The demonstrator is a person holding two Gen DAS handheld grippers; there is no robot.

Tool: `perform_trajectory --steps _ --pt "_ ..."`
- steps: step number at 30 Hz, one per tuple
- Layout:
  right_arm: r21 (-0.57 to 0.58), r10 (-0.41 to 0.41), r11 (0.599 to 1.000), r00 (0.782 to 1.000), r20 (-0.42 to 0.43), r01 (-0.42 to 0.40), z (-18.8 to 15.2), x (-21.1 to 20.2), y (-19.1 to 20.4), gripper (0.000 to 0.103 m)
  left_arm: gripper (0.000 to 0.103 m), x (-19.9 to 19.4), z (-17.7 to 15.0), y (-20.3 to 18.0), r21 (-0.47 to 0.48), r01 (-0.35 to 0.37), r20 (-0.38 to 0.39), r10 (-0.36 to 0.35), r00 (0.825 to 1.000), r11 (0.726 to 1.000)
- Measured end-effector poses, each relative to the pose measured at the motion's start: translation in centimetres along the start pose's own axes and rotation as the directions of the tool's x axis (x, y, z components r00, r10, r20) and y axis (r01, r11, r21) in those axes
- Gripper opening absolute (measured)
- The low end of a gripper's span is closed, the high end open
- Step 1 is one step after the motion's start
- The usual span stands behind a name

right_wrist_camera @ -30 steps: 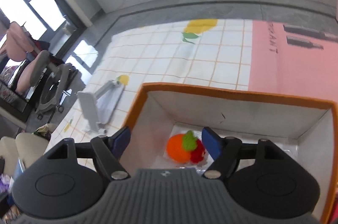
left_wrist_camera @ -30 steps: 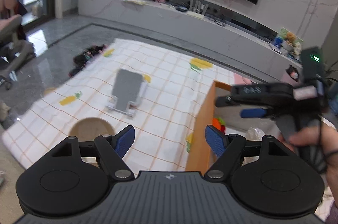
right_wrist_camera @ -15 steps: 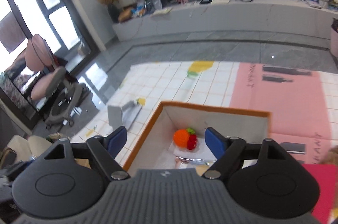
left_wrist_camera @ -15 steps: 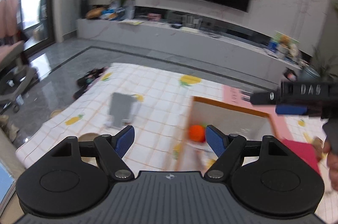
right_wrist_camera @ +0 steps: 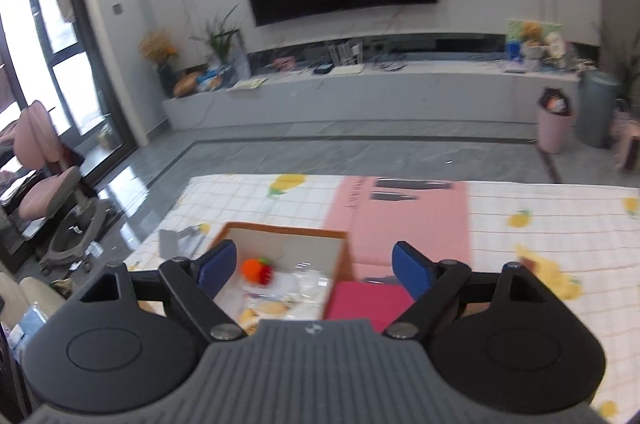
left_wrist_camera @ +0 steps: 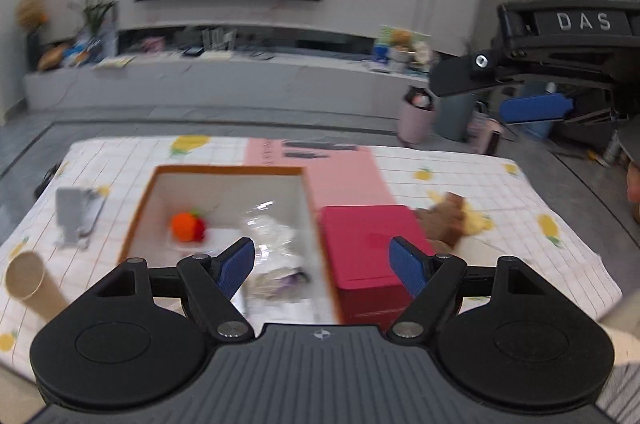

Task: Organize soft objects
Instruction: 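Move the right tool to the brown bear-shaped sponge and close on it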

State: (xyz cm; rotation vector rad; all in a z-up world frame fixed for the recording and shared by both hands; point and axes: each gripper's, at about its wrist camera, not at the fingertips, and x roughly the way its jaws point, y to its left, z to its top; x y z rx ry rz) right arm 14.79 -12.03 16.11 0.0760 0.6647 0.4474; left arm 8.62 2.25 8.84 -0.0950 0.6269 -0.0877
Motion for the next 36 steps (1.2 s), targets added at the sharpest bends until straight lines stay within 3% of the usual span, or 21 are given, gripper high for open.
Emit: perform_trajectory --steps 3,6,9,12,17,24,28,33,36 --pt "-0.001 -0.078 0.997 0.996 0.041 0.078 -1.4 -2.7 -2.2 0.087 0.09 -0.3 -0.5 -1.6 0.015 0.002 0.017 -0.002 1.0 1.0" --pt "0.071 -0.127 0.99 0.989 0.069 0.122 -3.1 -4.7 -5.3 0.088 0.09 0.0 -0.8 -2.1 -0.029 0.019 0.018 -0.019 1.0 0.999" --pt "0.134 -0.226 0.968 0.969 0.101 0.211 -5.8 -5.9 -9.0 0.091 0.09 0.3 -0.8 -3.1 -0.036 0.033 0.022 -0.032 0.999 0.999" --pt "0.179 -0.252 0.956 0.963 0.097 0.232 -7.0 -5.6 -11.1 0.092 0.091 0.8 -0.8 -4.8 0.0 0.036 0.043 -0.036 0.998 0.999" --pt "0.306 -0.212 0.933 0.977 0.036 0.191 -9.1 -2.3 -15.5 0.092 0.091 2.6 -1.7 -7.2 0.015 0.063 0.059 -0.064 0.996 0.998" --pt "0.385 -0.21 0.898 0.976 -0.056 0.216 -9.4 3.5 -20.0 0.091 0.091 5.2 -3.6 -11.6 0.16 0.058 0.11 -0.076 0.991 0.985" --pt "0.377 -0.221 0.893 0.969 -0.107 0.246 -9.1 7.4 -21.9 0.091 0.091 6.5 -5.0 -13.9 0.252 0.013 0.155 -0.054 0.986 0.968" --pt "0.424 -0.127 0.887 0.978 -0.163 0.185 -9.6 12.0 -24.2 0.08 0.092 8.5 -6.1 -16.4 0.373 -0.105 0.205 0.028 0.978 0.922" --pt "0.434 -0.116 0.88 0.973 -0.197 0.193 -10.0 14.3 -25.3 0.079 0.092 9.5 -7.0 -17.4 0.427 -0.127 0.214 0.036 0.976 0.895"
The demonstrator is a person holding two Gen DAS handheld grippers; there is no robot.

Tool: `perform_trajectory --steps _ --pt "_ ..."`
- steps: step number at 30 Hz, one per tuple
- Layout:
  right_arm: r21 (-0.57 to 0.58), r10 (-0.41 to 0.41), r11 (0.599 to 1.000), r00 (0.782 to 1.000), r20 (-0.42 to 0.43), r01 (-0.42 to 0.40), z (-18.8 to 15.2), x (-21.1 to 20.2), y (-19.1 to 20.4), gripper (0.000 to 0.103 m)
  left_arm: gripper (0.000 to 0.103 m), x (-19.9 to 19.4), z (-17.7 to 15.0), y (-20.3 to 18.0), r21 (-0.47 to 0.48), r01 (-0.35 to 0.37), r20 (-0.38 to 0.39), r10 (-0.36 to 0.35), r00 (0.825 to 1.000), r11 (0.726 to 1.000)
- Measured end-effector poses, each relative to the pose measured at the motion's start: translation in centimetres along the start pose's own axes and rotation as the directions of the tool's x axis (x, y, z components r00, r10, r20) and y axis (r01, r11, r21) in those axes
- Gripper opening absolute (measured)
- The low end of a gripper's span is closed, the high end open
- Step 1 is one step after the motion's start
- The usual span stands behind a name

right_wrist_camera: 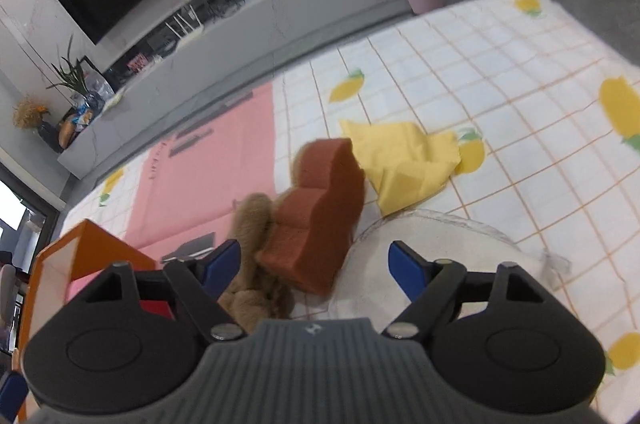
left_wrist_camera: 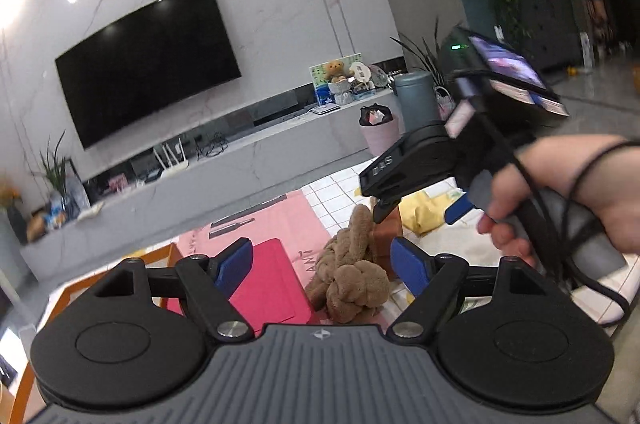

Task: Organize soft objects
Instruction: 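Move the right tool to the brown bear-shaped sponge and close on it, then lift the bear sponge with the right tool while the left tool approaches the brown plush toy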

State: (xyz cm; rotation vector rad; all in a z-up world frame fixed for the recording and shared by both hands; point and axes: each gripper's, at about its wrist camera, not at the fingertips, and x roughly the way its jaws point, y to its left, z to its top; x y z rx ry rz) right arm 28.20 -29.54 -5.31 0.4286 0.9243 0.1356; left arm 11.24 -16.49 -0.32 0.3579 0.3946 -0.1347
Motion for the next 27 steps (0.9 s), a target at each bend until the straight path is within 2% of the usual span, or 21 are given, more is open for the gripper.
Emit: perform_trajectory --steps 6,9,14,15,16,20,23,25,27 --pt "0.076 0.085 0.994 0.996 -0.039 -0.082 1.0 2.7 -0.9 0.075 0.092 0.8 -1.2 -1.6 0.051 0.007 -0.027 -0.006 1.0 0.999" --pt "0.035 0.07 0.997 0.996 -0.047 -0.068 1.2 3.8 -0.2 0.074 0.092 1.0 -1.6 -1.9 0.06 0.0 -0.043 0.003 0.999 0.998" --pt "0.033 0.125 0.992 0.99 -0.07 -0.123 0.3 4.5 -0.3 0.047 0.092 0.6 -1.4 -1.7 0.031 0.0 -0.059 0.002 0.998 1.0" --pt "0.024 0.132 0.991 0.989 -0.065 -0.13 0.3 4.2 -0.3 0.04 0.092 0.5 -1.3 -1.5 0.018 0.0 -0.064 0.001 0.998 1.0" --pt "0.012 0.132 0.991 0.989 -0.062 -0.132 0.3 3.8 -0.2 0.038 0.092 0.5 -1.2 -1.3 0.003 0.001 -0.068 -0.001 0.998 1.0" --pt "-0.101 0.09 0.99 0.994 -0.069 -0.097 0.0 1.6 0.3 0.034 0.092 -0.2 -0.6 0.2 -0.042 -0.001 -0.064 -0.002 0.998 0.999" --pt "-0.156 0.058 0.986 0.997 -0.053 -0.066 -0.8 -1.2 -0.1 0.02 0.092 -1.3 -0.5 1.1 -0.088 -0.002 -0.057 -0.003 0.998 0.996" --pt "-0.13 0.045 0.99 0.997 -0.067 -0.053 -1.7 -4.0 -1.9 0.019 0.092 -1.9 -0.6 1.7 -0.125 0.017 -0.061 -0.024 0.998 0.992" --pt "-0.129 0.038 0.991 0.997 -0.07 -0.047 -2.0 -4.7 -2.5 0.02 0.092 -2.4 -0.7 2.3 -0.158 0.041 -0.063 -0.052 0.997 0.987"
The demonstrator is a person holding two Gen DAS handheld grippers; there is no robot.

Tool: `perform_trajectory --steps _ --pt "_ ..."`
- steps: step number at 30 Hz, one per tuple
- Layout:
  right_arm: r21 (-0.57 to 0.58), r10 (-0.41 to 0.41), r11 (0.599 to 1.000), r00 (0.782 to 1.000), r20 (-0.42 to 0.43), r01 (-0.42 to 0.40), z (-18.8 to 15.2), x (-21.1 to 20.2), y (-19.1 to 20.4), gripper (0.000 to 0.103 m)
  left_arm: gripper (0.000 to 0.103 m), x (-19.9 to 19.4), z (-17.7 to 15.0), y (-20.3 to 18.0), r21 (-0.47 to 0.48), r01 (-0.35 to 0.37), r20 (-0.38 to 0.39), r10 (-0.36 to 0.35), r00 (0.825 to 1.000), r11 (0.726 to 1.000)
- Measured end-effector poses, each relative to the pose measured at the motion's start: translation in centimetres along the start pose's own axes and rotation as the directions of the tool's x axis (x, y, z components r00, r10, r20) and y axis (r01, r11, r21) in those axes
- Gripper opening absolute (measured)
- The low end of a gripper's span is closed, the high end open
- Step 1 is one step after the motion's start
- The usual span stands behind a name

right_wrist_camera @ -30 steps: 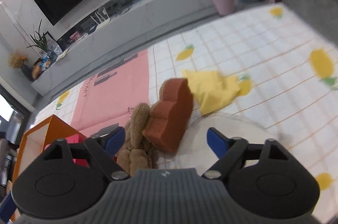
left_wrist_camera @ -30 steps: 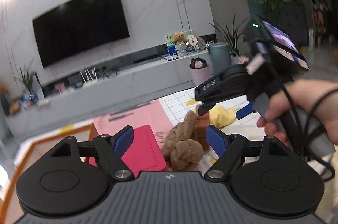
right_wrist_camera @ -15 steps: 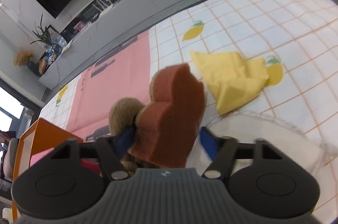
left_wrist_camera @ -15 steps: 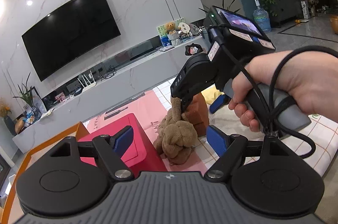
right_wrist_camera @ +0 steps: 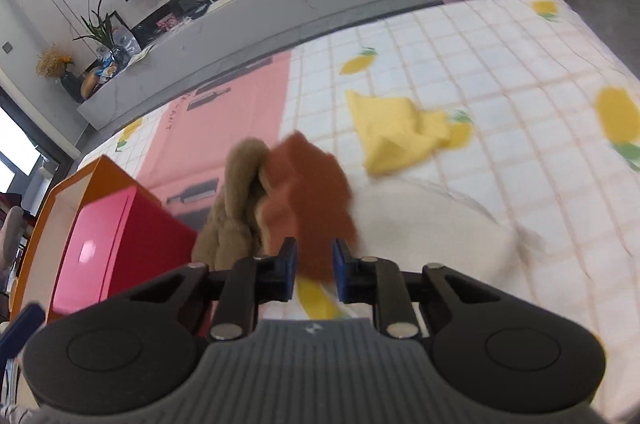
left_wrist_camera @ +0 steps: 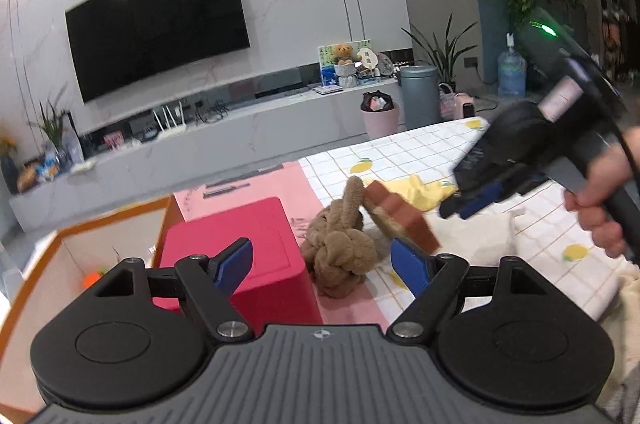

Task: Organize soft objects
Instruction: 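Lift the bear sponge with the right tool while the left tool approaches the brown plush toy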

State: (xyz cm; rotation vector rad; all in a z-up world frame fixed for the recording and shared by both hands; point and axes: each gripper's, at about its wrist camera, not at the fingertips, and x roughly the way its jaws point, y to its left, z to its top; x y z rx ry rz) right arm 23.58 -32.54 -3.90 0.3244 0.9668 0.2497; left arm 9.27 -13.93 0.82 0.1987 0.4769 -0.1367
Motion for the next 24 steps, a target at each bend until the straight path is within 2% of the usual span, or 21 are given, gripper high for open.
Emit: perform_trajectory --steps 2,4,6,8,10,11,12,13,14,15,16,17,19,22,24 --pt "0.028 -0.021 0.999 1.0 0.019 0.021 -0.6 -1.0 -1.3 0.026 0.092 -0.3 -0.1 0.5 -0.028 0.014 -0.002 -0.014 1.0 1.0" --pt "0.083 -0.031 0.996 0.998 0.052 0.027 -0.9 -1.4 -2.4 0.058 0.092 -0.4 0.0 1.0 -0.057 0.019 -0.007 -0.02 1.0 0.998" --pt "0.064 -0.034 0.998 0.995 0.09 0.028 -0.7 -1.6 -2.2 0.063 0.092 -0.5 0.0 1.4 -0.08 0.028 -0.007 -0.029 1.0 0.996" --pt "-0.038 -0.031 0.999 0.992 0.118 0.036 -0.7 -1.2 -0.3 0.063 0.092 -0.4 0.1 1.8 -0.093 0.032 -0.005 -0.032 0.999 0.995" --pt "-0.17 0.0 0.985 0.992 0.122 0.021 -1.2 0.0 2.1 0.07 0.092 -0.4 -0.1 2.1 -0.098 0.027 -0.001 -0.027 1.0 0.995" --pt "-0.319 -0.022 0.946 0.995 0.1 0.053 -2.2 1.8 4.7 0.072 0.092 -0.3 -0.1 2.3 -0.099 0.023 0.0 -0.023 1.0 0.995" --pt "-0.319 -0.022 0.946 0.995 0.1 0.053 -2.2 1.8 4.7 0.073 0.092 -0.3 -0.2 2.6 -0.103 0.018 0.001 -0.018 1.0 0.995" --pt "-0.394 -0.056 0.915 0.994 0.095 0.089 -2.8 2.7 5.8 0.074 0.092 -0.2 -0.3 2.8 -0.108 0.015 0.0 -0.015 1.0 0.994" --pt "-0.465 -0.092 0.876 0.991 0.1 0.128 -3.5 3.6 6.8 0.076 0.092 -0.1 -0.4 3.1 -0.114 0.014 -0.004 -0.014 1.0 0.993" --pt "-0.576 -0.149 0.794 0.981 0.125 0.194 -4.8 5.1 8.3 0.079 0.092 0.1 -0.4 3.5 -0.125 0.017 -0.009 -0.018 1.0 0.992" --pt "-0.608 -0.167 0.764 0.976 0.139 0.217 -5.2 5.7 8.7 0.083 0.092 0.2 -0.5 3.9 -0.141 0.022 -0.012 -0.024 1.0 0.99" --pt "-0.608 -0.167 0.764 0.976 0.139 0.217 -5.2 5.7 8.7 0.084 0.092 0.3 -0.5 4.3 -0.163 0.027 -0.014 -0.03 0.999 0.986" --pt "-0.632 -0.213 0.726 0.962 0.169 0.272 -5.6 6.8 9.0 0.084 0.092 0.6 -0.5 5.1 -0.204 0.037 -0.026 -0.043 0.999 0.978" --pt "-0.645 -0.256 0.691 0.945 0.205 0.327 -5.8 8.6 9.2 0.084 0.092 0.9 -0.7 6.0 -0.25 0.06 -0.039 -0.072 0.997 0.966" --pt "-0.674 -0.282 0.636 0.926 0.249 0.375 -6.1 9.7 9.8 0.085 0.092 1.0 -0.9 6.4 -0.262 0.068 -0.04 -0.082 0.996 0.963"
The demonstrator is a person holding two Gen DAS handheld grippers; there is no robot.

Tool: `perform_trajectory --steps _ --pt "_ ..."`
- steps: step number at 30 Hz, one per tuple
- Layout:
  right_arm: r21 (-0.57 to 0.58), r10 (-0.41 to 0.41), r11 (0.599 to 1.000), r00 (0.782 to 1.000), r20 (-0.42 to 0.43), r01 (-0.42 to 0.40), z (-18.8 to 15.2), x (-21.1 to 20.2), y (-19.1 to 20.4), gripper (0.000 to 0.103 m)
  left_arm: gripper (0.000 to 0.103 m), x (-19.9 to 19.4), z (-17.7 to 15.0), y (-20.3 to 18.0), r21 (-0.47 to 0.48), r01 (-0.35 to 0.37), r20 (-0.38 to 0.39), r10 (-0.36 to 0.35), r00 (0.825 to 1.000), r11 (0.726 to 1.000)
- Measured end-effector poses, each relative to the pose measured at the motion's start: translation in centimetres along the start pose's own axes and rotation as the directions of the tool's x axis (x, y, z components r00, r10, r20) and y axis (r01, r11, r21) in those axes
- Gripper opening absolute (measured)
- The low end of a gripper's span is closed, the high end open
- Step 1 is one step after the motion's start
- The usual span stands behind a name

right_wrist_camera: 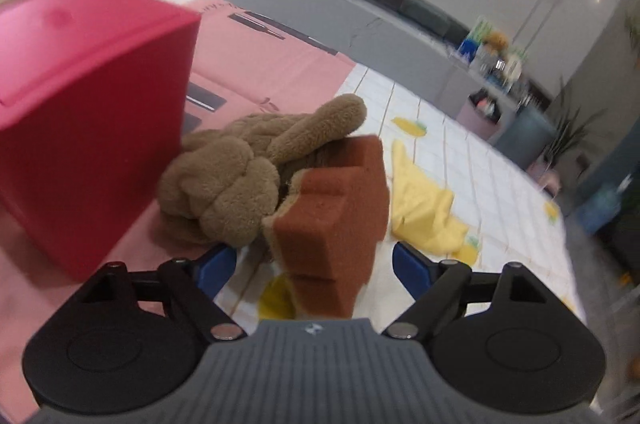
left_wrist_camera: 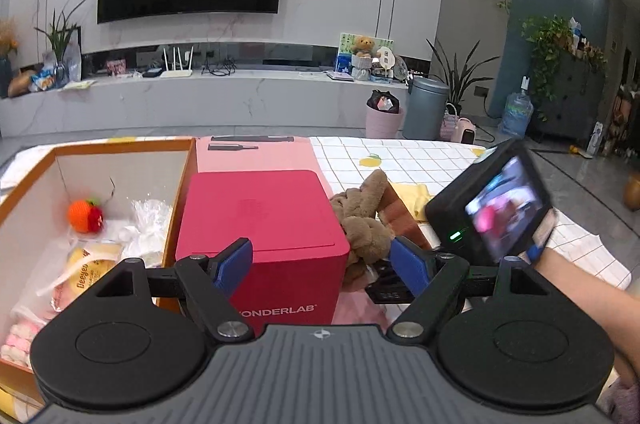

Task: Organize soft objects
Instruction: 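Lift the bear sponge with the right tool while the left tool approaches the brown plush toy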

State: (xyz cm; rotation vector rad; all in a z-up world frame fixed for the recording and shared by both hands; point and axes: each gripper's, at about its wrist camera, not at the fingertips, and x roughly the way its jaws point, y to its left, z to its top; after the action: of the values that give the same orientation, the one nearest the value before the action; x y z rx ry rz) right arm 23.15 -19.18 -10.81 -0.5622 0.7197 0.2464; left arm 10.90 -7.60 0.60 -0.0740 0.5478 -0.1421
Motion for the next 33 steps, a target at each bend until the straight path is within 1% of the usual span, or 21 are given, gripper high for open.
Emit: perform_trajectory --steps 2,4,5,6,8,9,11,12,14,16,18,19,20,22,23,24,26,27,30,31,33 --pt "-0.055 -0.052 0.997 0.999 0.007 0.052 0.0 0.8 0.9 0.087 0.092 -0.1 -0.2 0.1 0.007 -0.011 0.014 0.01 1.0 1.0" --pt "-0.084 -0.086 0.993 0.996 0.015 0.087 -0.2 1.5 1.5 0.087 0.092 -0.2 -0.3 0.0 0.024 -0.035 0.025 0.034 0.999 0.999" --pt "-0.084 -0.086 0.993 0.996 0.015 0.087 -0.2 1.5 1.5 0.086 0.092 -0.2 -0.3 -0.1 0.029 -0.038 0.027 0.037 0.999 0.999" --pt "-0.096 -0.09 0.991 0.996 0.02 0.091 -0.2 1.7 1.7 0.082 0.092 -0.2 -0.3 -0.2 0.031 -0.037 0.027 0.036 0.999 0.999" --pt "-0.115 -0.095 0.989 0.995 0.026 0.098 -0.4 1.7 1.9 0.068 0.092 -0.2 -0.3 -0.2 0.027 -0.035 0.029 0.035 0.999 0.999" --pt "-0.113 -0.101 0.988 0.995 0.018 0.102 -0.4 1.7 1.9 0.058 0.092 -0.2 -0.4 -0.2 0.025 -0.035 0.032 0.034 0.999 0.999" --pt "-0.084 -0.103 0.991 0.995 0.004 0.103 -0.2 1.5 1.4 0.046 0.092 -0.2 -0.4 -0.2 0.028 -0.033 0.03 0.032 0.999 0.999" --pt "-0.057 -0.098 0.994 0.995 0.005 0.098 -0.1 1.2 0.9 0.043 0.092 -0.2 -0.4 -0.2 0.029 -0.032 0.029 0.031 0.999 0.999" --pt "-0.002 -0.069 0.998 0.998 -0.005 0.069 0.2 0.5 -0.3 0.034 0.092 -0.2 -0.4 -0.2 0.029 -0.032 0.029 0.032 0.999 0.999" --pt "0.05 -0.049 0.998 0.999 -0.019 0.05 0.4 -0.8 -1.4 0.032 0.092 -0.3 -0.4 -0.2 0.024 -0.029 0.032 0.028 0.999 0.999" --pt "0.151 0.023 0.988 0.999 -0.043 -0.016 0.4 -2.5 -3.4 0.032 0.092 -0.4 -0.4 -0.1 0.017 -0.019 0.033 0.018 0.999 1.0" --pt "0.228 0.07 0.972 0.996 -0.048 -0.057 0.0 -3.4 -4.6 0.032 0.092 -0.5 -0.4 -0.1 0.015 -0.013 0.031 0.013 0.999 1.0" --pt "0.311 0.125 0.945 0.99 -0.064 -0.099 -0.4 -4.1 -6.0 0.032 0.092 -0.5 -0.4 -0.1 0.015 -0.009 0.029 0.009 1.0 1.0" --pt "0.471 0.235 0.867 0.967 -0.1 -0.162 -1.7 -4.7 -8.8 0.032 0.092 -0.6 -0.3 -0.1 0.013 -0.007 0.027 0.007 1.0 1.0" --pt "0.523 0.266 0.834 0.959 -0.102 -0.176 -2.6 -4.9 -9.9 0.032 0.092 -0.6 -0.4 -0.2 0.012 -0.007 0.027 0.007 1.0 1.0" --pt "0.556 0.269 0.814 0.958 -0.098 -0.172 -3.3 -5.0 -10.8 0.032 0.092 -0.6 -0.3 -0.2 0.012 -0.005 0.027 0.005 1.0 1.0" --pt "0.579 0.256 0.805 0.956 -0.142 -0.13 -4.4 -4.3 -12.0 0.035 0.092 -0.7 -0.3 -0.4 0.012 0.003 0.025 -0.004 1.0 1.0" --pt "0.592 0.27 0.795 0.951 -0.151 -0.131 -5.0 -4.0 -12.2 0.035 0.092 -0.7 -0.2 -0.5 0.015 0.008 0.023 -0.008 1.0 1.0" --pt "0.643 0.317 0.75 0.937 -0.144 -0.155 -6.1 -3.0 -13.4 0.038 0.092 -0.7 -0.2 -0.8 0.021 0.014 0.023 -0.014 1.0 1.0" --pt "0.651 0.318 0.744 0.937 -0.145 -0.151 -6.2 -2.9 -13.6 0.039 0.092 -0.8 -0.2 -0.9 0.025 0.017 0.025 -0.018 1.0 1.0" --pt "0.649 0.313 0.745 0.94 -0.137 -0.154 -6.3 -2.9 -13.5 0.039 0.092 -0.9 -0.4 -1.2 0.04 0.025 0.031 -0.026 0.999 0.999"
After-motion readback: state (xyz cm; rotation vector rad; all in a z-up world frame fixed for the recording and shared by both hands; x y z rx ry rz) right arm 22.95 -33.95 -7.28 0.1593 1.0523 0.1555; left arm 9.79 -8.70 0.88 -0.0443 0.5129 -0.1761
